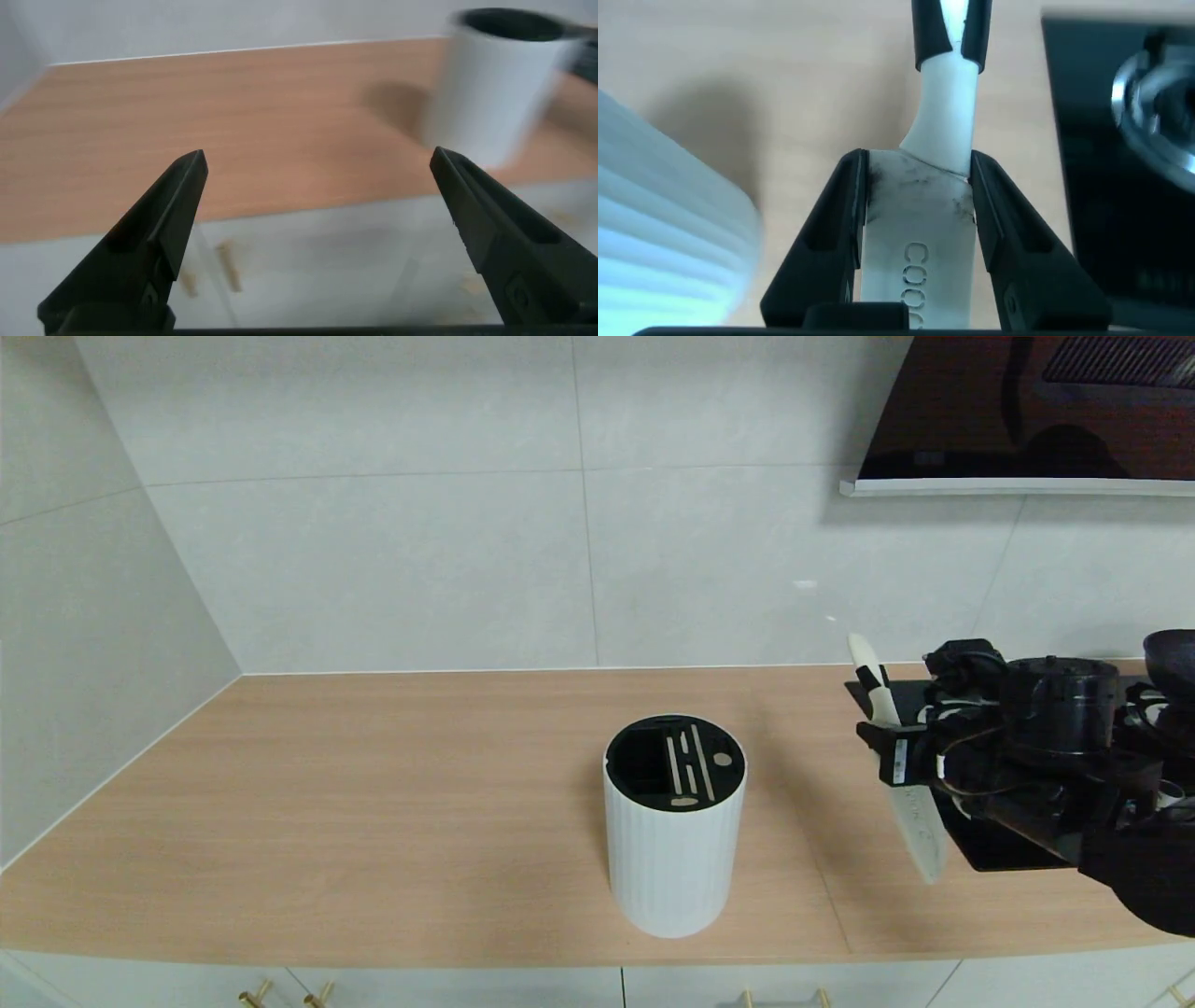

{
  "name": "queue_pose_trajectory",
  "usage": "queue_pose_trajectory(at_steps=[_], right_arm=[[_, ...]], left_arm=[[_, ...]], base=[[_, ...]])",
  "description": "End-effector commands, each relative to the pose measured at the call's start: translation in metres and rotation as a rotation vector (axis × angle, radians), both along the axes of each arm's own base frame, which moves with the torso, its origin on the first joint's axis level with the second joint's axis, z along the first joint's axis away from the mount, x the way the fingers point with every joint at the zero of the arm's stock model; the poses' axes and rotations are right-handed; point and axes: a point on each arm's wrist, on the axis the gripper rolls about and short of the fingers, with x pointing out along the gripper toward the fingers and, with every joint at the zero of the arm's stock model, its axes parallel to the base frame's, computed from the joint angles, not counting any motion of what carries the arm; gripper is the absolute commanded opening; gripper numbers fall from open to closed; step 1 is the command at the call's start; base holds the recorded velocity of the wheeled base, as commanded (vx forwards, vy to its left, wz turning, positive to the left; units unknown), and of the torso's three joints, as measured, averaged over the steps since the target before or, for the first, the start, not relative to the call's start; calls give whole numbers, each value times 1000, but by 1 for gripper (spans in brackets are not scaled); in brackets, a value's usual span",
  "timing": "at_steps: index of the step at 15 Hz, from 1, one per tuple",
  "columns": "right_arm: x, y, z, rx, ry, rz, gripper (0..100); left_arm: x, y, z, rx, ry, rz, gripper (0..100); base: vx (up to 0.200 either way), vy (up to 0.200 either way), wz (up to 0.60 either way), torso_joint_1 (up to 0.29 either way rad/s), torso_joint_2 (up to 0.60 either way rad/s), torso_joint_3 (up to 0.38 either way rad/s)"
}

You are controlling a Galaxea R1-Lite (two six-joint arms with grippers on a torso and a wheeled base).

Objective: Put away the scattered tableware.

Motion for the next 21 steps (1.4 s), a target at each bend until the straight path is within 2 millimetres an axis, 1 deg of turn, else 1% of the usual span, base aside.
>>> queue_pose_trajectory(at_steps=[1, 2, 3, 4, 5, 6, 7, 8, 9, 10, 11, 13, 14, 15, 16, 17, 21], right_arm=[[1, 11, 54, 42, -117, 37, 0], [-1, 17, 65, 48, -129, 60, 0], [-5, 28, 76, 54, -140, 97, 0], [-10, 35, 79, 53, -143, 129, 0], [-16, 43, 80, 57, -149, 158, 0], [-25, 45, 80, 60, -150, 182, 0], [-34, 47, 77, 55, -139, 207, 0], [-43, 44, 81, 45, -158, 223, 0], [-46, 43, 86, 50, -174, 232, 0], [-48, 44, 86, 51, -174, 254, 0], [-51, 51, 85, 56, -170, 295, 0], [-66, 76, 85, 73, -162, 399, 0], [-71, 82, 83, 73, -157, 425, 0], [-82, 98, 80, 76, -142, 484, 0], [-85, 104, 78, 82, -133, 496, 0], [-91, 114, 75, 98, -113, 518, 0], [-101, 131, 67, 114, -78, 558, 0]], left_arm=[[56, -5, 81, -21, 166, -212, 100], [78, -7, 100, -27, 181, -267, 100], [112, -10, 122, -30, 196, -322, 100], [142, -17, 130, -33, 226, -376, 100], [170, -29, 131, -43, 259, -435, 100], [192, -42, 125, -63, 288, -483, 100], [202, -56, 117, -80, 303, -528, 100], [202, -65, 107, -111, 305, -540, 100], [206, -75, 102, -149, 298, -561, 100], [210, -85, 98, -179, 274, -578, 100], [214, -93, 97, -215, 264, -581, 100], [218, -114, 95, -341, 289, -630, 100], [220, -118, 96, -383, 294, -644, 100], [221, -129, 98, -481, 301, -684, 100], [222, -132, 99, -511, 297, -697, 100], [223, -139, 97, -536, 291, -714, 100], [237, -161, 83, -550, 255, -648, 100]], base=[[0, 0, 0, 0, 0, 0], [0, 0, 0, 0, 0, 0], [0, 0, 0, 0, 0, 0], [0, 0, 0, 0, 0, 0], [0, 0, 0, 0, 0, 0], [0, 0, 0, 0, 0, 0], [0, 0, 0, 0, 0, 0], [0, 0, 0, 0, 0, 0], [0, 0, 0, 0, 0, 0], [0, 0, 0, 0, 0, 0], [0, 0, 0, 0, 0, 0], [0, 0, 0, 0, 0, 0], [0, 0, 0, 0, 0, 0], [0, 0, 0, 0, 0, 0], [0, 0, 0, 0, 0, 0], [0, 0, 0, 0, 0, 0], [0, 0, 0, 0, 0, 0]])
